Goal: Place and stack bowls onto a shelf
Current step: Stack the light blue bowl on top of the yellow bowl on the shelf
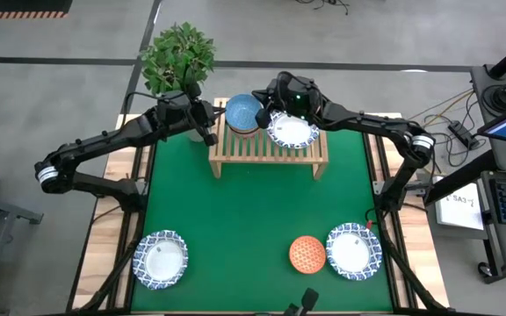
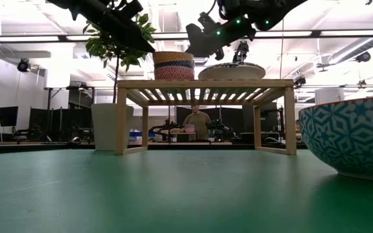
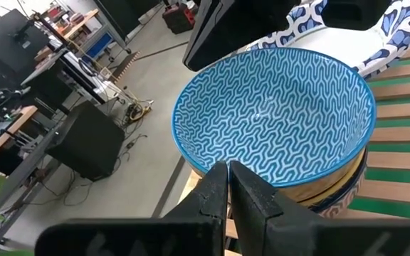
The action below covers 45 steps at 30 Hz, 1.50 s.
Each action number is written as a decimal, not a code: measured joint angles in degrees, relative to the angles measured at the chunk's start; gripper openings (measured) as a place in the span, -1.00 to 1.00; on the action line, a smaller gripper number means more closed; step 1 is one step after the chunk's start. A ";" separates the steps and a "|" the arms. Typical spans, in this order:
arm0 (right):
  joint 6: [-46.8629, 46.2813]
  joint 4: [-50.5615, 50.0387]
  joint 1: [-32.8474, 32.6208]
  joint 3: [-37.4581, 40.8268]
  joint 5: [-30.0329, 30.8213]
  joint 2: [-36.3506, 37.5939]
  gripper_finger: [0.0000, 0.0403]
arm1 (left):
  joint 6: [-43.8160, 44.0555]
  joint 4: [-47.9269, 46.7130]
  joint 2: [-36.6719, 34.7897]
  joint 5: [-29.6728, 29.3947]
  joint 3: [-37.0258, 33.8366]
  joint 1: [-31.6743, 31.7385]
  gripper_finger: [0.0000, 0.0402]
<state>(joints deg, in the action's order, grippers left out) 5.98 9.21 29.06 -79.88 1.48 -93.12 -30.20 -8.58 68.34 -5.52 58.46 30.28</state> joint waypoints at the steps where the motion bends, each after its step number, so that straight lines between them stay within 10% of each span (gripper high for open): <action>1: -0.16 0.02 0.00 0.00 0.02 -0.07 -0.96 | 0.28 -0.19 0.00 0.00 0.00 0.01 -1.00; 45: -6.12 -12.93 -0.25 4.98 -3.15 6.35 -0.96 | 2.91 0.03 0.00 -0.11 -0.09 0.38 -1.00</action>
<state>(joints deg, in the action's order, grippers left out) -0.14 -3.72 28.81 -74.90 -1.67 -86.77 -27.29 -8.55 68.34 -5.63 58.37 30.65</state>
